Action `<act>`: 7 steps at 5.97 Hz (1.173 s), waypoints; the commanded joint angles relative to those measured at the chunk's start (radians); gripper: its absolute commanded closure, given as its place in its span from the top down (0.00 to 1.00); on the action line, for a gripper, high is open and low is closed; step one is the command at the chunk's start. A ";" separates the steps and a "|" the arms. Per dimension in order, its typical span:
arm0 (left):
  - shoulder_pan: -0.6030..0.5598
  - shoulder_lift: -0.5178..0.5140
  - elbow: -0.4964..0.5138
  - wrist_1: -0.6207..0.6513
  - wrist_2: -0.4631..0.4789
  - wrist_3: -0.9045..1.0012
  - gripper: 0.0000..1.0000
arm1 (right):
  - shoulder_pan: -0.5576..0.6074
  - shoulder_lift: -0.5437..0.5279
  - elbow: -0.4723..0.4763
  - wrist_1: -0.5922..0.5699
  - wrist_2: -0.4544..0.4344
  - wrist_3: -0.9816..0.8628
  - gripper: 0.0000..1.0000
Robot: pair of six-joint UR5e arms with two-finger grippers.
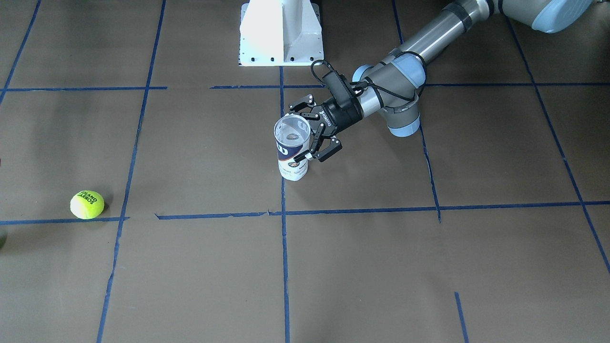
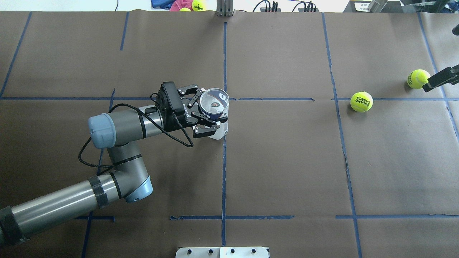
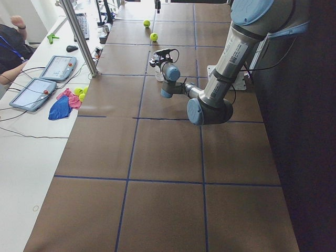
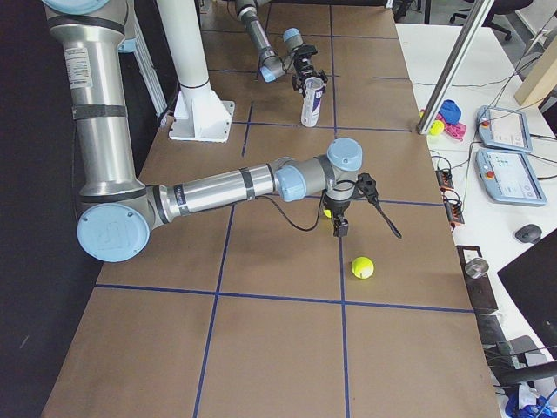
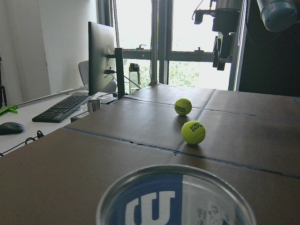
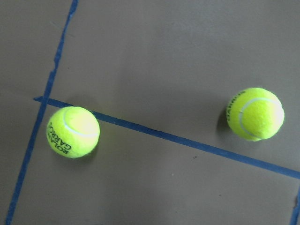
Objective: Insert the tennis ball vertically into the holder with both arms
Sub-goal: 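Reach the right gripper to the nearer tennis ball and grasp it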
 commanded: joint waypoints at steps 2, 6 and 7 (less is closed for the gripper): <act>0.000 0.001 0.000 0.000 0.000 0.000 0.97 | -0.153 0.113 -0.017 0.001 -0.113 0.159 1.00; 0.002 0.000 0.000 0.002 0.000 0.000 0.97 | -0.247 0.148 -0.187 0.189 -0.171 0.228 1.00; 0.002 0.000 0.000 0.003 0.000 0.000 0.97 | -0.265 0.150 -0.204 0.189 -0.190 0.230 1.00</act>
